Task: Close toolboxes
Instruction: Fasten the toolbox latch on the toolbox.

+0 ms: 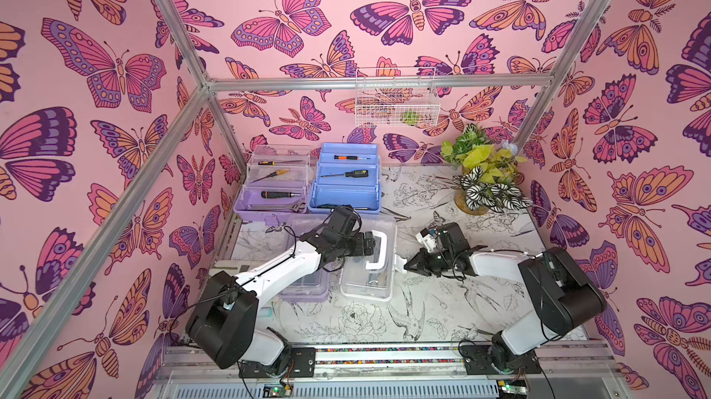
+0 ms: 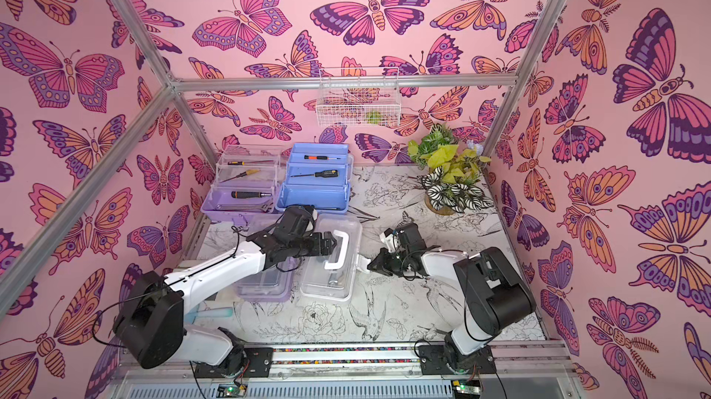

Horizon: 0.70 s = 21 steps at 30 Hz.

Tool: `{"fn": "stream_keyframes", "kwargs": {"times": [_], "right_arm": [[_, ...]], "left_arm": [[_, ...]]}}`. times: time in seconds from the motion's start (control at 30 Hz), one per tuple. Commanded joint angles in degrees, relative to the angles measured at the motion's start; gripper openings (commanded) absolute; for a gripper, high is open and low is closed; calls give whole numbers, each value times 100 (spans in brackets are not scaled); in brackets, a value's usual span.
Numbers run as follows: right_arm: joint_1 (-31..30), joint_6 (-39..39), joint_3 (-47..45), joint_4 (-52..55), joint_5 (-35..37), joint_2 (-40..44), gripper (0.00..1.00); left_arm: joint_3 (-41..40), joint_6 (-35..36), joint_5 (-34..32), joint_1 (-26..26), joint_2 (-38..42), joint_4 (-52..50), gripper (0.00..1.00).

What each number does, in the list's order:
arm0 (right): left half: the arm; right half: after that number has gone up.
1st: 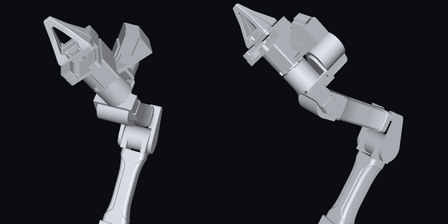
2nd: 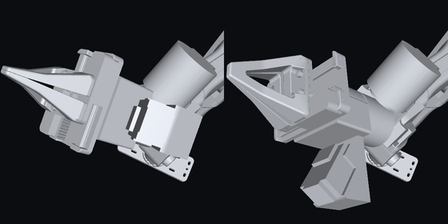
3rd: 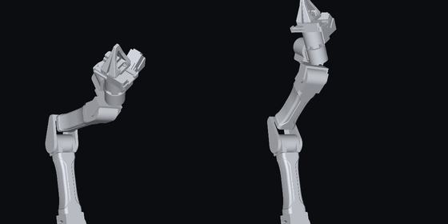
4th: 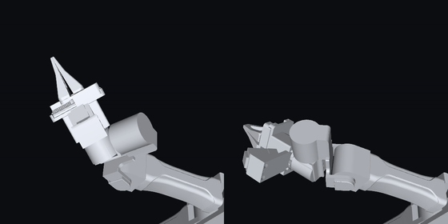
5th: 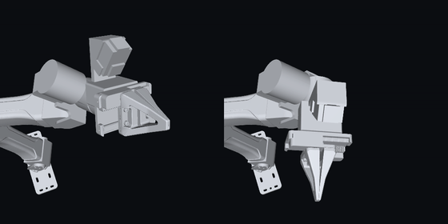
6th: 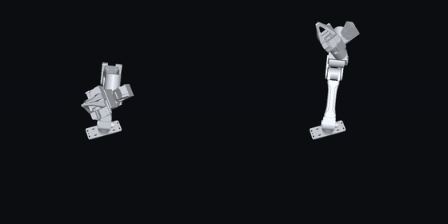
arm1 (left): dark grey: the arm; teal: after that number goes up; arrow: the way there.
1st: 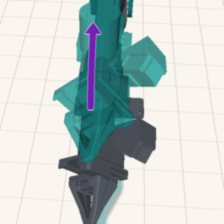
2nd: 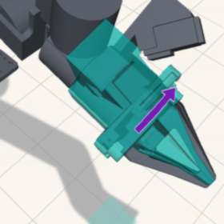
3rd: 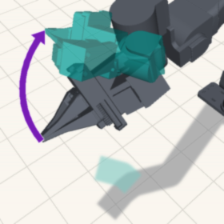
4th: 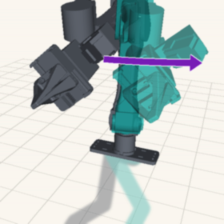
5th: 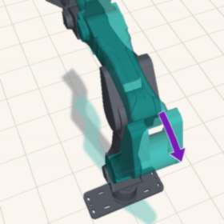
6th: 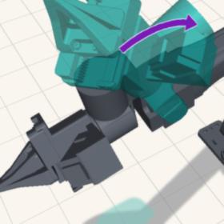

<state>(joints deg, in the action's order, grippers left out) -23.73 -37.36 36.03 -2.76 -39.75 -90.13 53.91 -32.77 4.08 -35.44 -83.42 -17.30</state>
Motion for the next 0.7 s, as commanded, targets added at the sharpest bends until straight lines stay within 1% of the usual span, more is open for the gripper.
{"fn": "stream_keyframes", "kwargs": {"times": [0.0,0.1,0.3,0.67], "right_arm": [[-44,508,280,456,-374,393,11],[-36,452,312,461,-458,530,12],[-42,349,483,505,-567,544,17],[-123,329,454,630,-557,942,26]], "left_arm": [[-28,165,-399,-109,-346,-1092,95],[56,177,-434,-189,-480,-1126,95],[129,137,-415,-262,-680,-1125,95],[137,70,-407,-297,-711,-1113,95]]}}
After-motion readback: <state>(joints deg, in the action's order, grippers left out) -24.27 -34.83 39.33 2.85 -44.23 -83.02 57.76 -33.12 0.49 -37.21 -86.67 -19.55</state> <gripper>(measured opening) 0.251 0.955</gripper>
